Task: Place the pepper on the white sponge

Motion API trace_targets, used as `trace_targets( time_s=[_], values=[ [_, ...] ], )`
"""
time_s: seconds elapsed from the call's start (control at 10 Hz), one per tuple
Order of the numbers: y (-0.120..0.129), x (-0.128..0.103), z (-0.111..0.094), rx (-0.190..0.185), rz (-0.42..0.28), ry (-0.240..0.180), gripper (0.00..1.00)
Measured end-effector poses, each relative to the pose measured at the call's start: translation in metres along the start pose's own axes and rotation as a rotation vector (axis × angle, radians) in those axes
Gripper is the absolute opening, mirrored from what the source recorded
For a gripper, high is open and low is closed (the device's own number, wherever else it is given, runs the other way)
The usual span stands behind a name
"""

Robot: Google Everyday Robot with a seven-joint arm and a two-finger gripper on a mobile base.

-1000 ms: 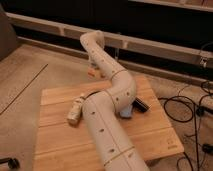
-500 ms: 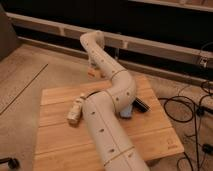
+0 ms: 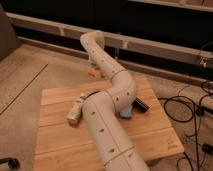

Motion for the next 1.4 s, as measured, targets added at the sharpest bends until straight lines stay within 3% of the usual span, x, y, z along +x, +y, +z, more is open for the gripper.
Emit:
trace_targets(
  time_s=[0.4,0.5,0.8,0.9,1.2,1.4],
  values=[
    [-0.01,0.002,0.006,0.037,0.035,0.011,0.0],
    [-0.015,-0.002,0.007,0.068,0.043,0.023,0.0],
    [-0.008,-0.044,0.008,0.109,0.012,0.0,0.0],
    [-0.003,-0.054,0.016,0.105,0.003,-0.003,0.0],
    [0.017,-0.064,0.066,0.041,0.015,0.016,0.0],
    [0.02,-0.063,0.073,0.031,0.021,0.022,0.0]
  ],
)
